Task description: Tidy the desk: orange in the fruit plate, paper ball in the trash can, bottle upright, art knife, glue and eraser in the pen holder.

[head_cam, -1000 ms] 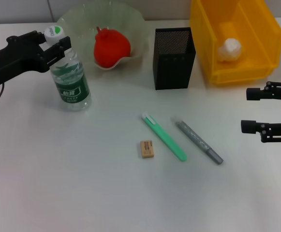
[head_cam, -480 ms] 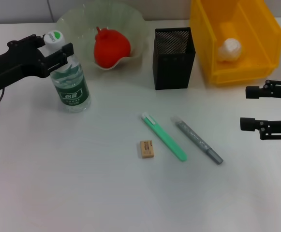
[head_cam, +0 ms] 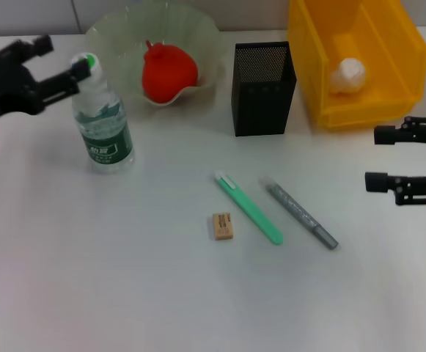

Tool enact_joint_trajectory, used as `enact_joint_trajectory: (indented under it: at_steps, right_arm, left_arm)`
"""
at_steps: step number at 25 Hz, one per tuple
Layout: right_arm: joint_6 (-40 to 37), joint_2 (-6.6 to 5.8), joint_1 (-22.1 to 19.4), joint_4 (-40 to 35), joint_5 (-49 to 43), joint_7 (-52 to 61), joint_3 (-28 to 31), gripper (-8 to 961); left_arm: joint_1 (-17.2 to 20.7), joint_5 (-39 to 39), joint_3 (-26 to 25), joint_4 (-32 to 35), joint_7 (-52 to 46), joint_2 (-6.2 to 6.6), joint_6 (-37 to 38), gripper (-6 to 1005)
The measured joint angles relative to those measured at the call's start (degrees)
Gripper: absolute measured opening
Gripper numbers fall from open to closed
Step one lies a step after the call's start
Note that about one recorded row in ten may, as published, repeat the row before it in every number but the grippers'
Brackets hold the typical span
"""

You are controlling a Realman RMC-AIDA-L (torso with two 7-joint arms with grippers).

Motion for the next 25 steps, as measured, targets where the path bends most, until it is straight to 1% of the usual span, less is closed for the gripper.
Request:
enact_joint_trajectory:
  at_steps: [1,2,3,4,5,6,7,8,9,10,11,12,13,14,17,18,19,20,22,23,24,25]
  right_arm:
    - [-0.04,0.00,0.19,-1.03,-0.08,1.53,-0.19,759]
    - [0.01,0.02,0.46,-2.47,-0.22,3.46,-0.60,759]
    - [0.15,0.01,1.16,-6.66,-1.13,8.50,-2.77,759]
    - [0.15,0.01,1.16,-6.66,-1.13,8.50,-2.77,759]
    - [0.42,0.01,1.61,-8.83,-1.99,11.13,-4.28,759]
    - [0.95,-0.01,2.30,-11.78,-3.59,14.98,-6.59,759]
    - [1.47,-0.04,3.13,-14.43,-5.62,18.62,-8.78,759]
    - [2.18,-0.11,5.50,-18.82,-10.16,24.85,-13.12,759]
    - [2.18,-0.11,5.50,-18.82,-10.16,24.85,-13.12,759]
    - [2.31,-0.14,7.24,-20.52,-12.73,28.04,-15.26,759]
    - [2.30,-0.15,9.33,-21.59,-15.23,31.49,-17.42,759]
    - [2.23,-0.19,11.29,-22.19,-17.93,34.64,-19.29,759]
    - [2.15,-0.21,16.41,-22.67,-23.94,42.08,-23.61,759]
    - [2.15,-0.21,16.41,-22.67,-23.94,42.08,-23.61,759]
    - [2.85,-0.15,23.63,-19.60,-32.30,51.86,-30.06,759]
    - [3.88,-0.07,28.84,-14.67,-36.55,58.48,-33.86,759]
    - [3.88,-0.07,28.84,-14.67,-36.55,58.48,-33.86,759]
    - [4.31,-0.03,30.90,-12.23,-37.54,60.54,-34.88,759]
    - [5.60,0.16,35.53,-5.77,-38.43,63.92,-36.85,759]
    - [7.44,0.31,39.16,-0.16,-38.41,66.13,-38.45,759]
    - [7.44,0.31,39.16,-0.16,-38.41,66.13,-38.45,759]
    - [8.77,0.38,40.59,2.60,-38.39,67.27,-39.52,759]
  left_arm:
    - [0.00,0.00,0.00,0.00,0.00,0.00,0.00,810]
    - [1.77,0.13,-2.81,3.04,-1.35,0.67,6.05,810]
    - [2.51,0.25,-4.37,3.76,-1.68,1.28,9.72,810]
    - [2.51,0.25,-4.37,3.76,-1.68,1.28,9.72,809]
    - [2.51,0.25,-4.37,3.76,-1.68,1.28,9.72,809]
    - [3.42,0.43,-6.59,3.70,-1.52,2.12,14.69,809]
    - [4.01,0.71,-7.85,3.44,-1.13,2.56,17.44,809]
    - [4.60,1.14,-8.74,3.08,-0.48,2.82,20.09,809]
    - [5.08,1.41,-9.36,2.79,0.33,3.09,21.90,809]
    - [5.08,1.41,-9.36,2.79,0.33,3.09,21.90,809]
    - [7.14,2.12,-10.71,1.21,4.31,3.59,27.28,809]
    - [7.87,2.14,-11.10,0.47,6.00,3.69,28.87,809]
    - [8.66,2.17,-11.39,-0.14,7.35,3.71,30.10,808]
    - [9.54,2.19,-11.65,-1.04,8.80,3.75,31.27,808]
    - [11.32,2.36,-11.83,-3.02,11.22,3.77,32.75,808]
    - [11.32,2.36,-11.83,-3.02,11.22,3.77,32.75,808]
    - [12.21,2.78,-11.94,-4.34,12.40,3.78,32.98,808]
    - [12.53,2.96,-11.99,-4.91,12.87,3.85,33.07,808]
    - [12.87,3.04,-12.04,-5.77,13.46,4.00,33.23,808]
    - [12.87,3.04,-12.04,-5.77,13.46,4.00,33.23,808]
    - [13.04,3.11,-12.06,-6.39,13.96,4.12,33.38,808]
    - [13.09,3.30,-12.07,-6.50,14.06,4.14,33.40,808]
